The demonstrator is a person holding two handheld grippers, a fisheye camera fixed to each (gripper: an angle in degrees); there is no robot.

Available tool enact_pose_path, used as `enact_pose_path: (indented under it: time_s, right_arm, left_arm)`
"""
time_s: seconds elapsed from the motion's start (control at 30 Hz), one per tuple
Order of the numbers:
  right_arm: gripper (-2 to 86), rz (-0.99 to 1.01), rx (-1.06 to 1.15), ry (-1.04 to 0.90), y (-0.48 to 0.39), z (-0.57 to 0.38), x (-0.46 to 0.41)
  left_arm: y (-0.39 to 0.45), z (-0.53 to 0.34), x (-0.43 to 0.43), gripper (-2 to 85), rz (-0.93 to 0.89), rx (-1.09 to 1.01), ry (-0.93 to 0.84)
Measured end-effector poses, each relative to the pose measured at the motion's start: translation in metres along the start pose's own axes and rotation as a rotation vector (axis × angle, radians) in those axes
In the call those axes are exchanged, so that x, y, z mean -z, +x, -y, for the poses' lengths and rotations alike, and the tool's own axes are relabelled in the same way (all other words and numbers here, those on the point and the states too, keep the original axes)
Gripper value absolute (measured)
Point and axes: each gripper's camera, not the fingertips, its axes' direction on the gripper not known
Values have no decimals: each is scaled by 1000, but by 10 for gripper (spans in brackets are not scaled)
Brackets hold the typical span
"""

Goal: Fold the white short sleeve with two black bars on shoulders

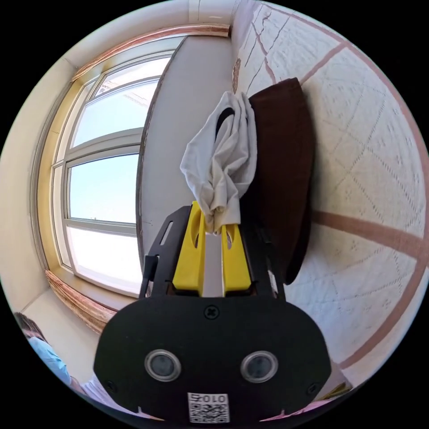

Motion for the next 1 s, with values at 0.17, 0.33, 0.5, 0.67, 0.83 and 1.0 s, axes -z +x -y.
enact_pose_path:
  time_s: [0.17,0.33,0.5,0.67,0.83,1.0]
  right_arm:
    - [72,-3,-34,-5,-5,-20,-24]
    - [76,-34,20,-44,-2,-29,-39]
    - [79,-123,142,-117,-23,-51,-41]
    - [68,-223,239,-131,-36,-86,-9]
    - [54,-434,527,-158,-84,-139,79]
    - [50,-765,775,10,-129,-233,196]
  left_arm:
    - [-6,1,4,40,29,49,-19]
    - [-31,-19,-4,39,-18,97,15]
    - [-51,-59,-9,34,-97,102,188]
    - [-47,-86,-24,35,-20,120,279]
    - [4,-154,-23,24,236,-11,613]
    - [128,-259,-135,5,598,-419,732]
